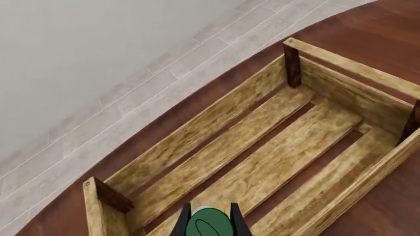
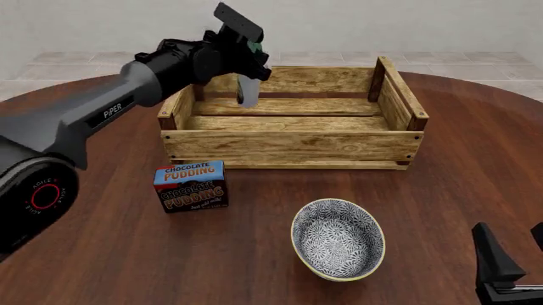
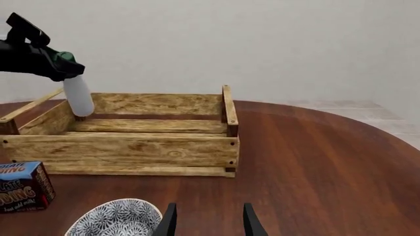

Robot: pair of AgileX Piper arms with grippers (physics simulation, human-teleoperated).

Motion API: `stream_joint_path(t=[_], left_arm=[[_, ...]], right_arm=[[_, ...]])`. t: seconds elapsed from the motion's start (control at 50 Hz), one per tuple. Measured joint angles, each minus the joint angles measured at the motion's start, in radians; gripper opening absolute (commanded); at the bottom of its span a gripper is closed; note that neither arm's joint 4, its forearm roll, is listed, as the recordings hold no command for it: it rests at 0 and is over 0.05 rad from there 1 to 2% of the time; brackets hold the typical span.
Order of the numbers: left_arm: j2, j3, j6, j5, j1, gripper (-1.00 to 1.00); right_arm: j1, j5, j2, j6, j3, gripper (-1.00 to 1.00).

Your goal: Pick up the salad dressing and put it in the tray.

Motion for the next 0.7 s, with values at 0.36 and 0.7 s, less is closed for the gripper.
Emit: stream_joint_path(t=[0.36,0.7], left_arm=[[0.058,-0.029,0.027,0.033,0.019,-1.00],[0.099,-0.055,0.001,0.051,0.031,-1.00]], right_arm=[[0.003,-0.001,0.000,-0.003,0.001,1.00],[0.004,-0.001,0.000,-0.004,0.001,1.00]])
